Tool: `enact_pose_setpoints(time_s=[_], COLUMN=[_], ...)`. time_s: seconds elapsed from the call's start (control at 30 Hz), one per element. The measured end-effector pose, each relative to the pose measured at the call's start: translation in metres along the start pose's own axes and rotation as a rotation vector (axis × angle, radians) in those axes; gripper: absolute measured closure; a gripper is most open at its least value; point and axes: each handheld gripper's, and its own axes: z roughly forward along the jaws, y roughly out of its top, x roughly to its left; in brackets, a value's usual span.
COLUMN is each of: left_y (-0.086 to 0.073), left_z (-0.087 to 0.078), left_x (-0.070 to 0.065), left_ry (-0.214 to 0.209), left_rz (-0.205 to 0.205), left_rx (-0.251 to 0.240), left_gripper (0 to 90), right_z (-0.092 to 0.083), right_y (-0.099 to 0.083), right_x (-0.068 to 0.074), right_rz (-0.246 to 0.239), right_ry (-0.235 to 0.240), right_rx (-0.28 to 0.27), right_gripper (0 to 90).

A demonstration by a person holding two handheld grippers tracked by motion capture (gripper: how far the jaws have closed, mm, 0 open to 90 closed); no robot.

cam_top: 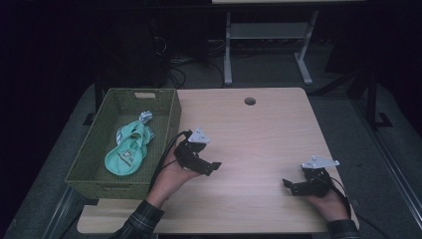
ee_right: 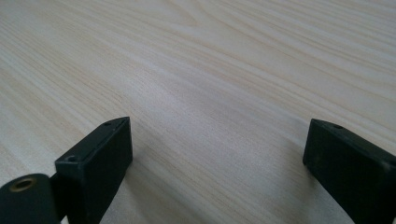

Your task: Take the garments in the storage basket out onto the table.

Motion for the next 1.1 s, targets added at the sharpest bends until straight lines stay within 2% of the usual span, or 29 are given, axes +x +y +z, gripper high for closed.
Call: enact_pose_setpoints(time_s=[0.63,0.77,0.87,1.1], left_y=[0.007,0.007,0.007,0.01], left_z=[-0.018,-0.025,-0.029,-0.037], left_x=[0.011,0.016,0.019,0.028], left_ry=[0.017,0.023,0.024,0.019], left_rz=[-0.008,-0.004,-0.017,-0.01], left_rx=[-0.036,-0.044,-0.05,-0.063], left_gripper=[14.4,14.4,14.4,16.9], right_z=[0.0,0.0,0.0,-0.001], right_y=[0.0,0.0,0.0,-0.001], right_x=[0.0,0.0,0.0,0.0], right_rz=[0.0,0.0,0.0,-0.002], right_ry=[0.0,0.001,0.001,0.003], right_rx=[-0.001,-0.001,-0.001,-0.001], right_gripper=[7.8,7.8,7.8,7.8])
